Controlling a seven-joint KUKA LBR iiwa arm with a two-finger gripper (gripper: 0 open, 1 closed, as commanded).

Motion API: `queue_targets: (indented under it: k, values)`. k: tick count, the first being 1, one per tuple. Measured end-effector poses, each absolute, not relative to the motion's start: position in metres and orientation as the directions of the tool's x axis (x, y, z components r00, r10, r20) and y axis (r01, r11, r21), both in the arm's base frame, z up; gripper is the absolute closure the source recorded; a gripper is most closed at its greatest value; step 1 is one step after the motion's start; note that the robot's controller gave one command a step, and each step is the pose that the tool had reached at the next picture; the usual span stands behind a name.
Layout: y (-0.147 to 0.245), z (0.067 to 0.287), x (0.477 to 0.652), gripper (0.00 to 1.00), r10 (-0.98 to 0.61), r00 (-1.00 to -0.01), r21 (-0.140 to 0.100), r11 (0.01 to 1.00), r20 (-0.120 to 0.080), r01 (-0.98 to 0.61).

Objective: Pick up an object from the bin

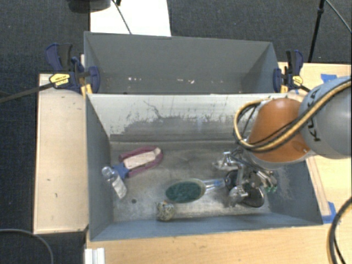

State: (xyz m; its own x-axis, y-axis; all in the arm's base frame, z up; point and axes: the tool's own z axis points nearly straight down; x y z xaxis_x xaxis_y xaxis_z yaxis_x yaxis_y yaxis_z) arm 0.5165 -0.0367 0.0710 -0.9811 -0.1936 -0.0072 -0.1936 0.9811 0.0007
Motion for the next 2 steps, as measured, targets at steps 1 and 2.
queue_targets:
  k: [1, 2]
  values:
    - [-0.036, 0.075, 0.518, 1.00, -0.194, -0.981, -0.001, 0.981, -0.014, -0.194]
    - [-0.046, 0.207, 0.532, 1.00, -0.189, -0.982, -0.002, 0.982, -0.009, -0.189]
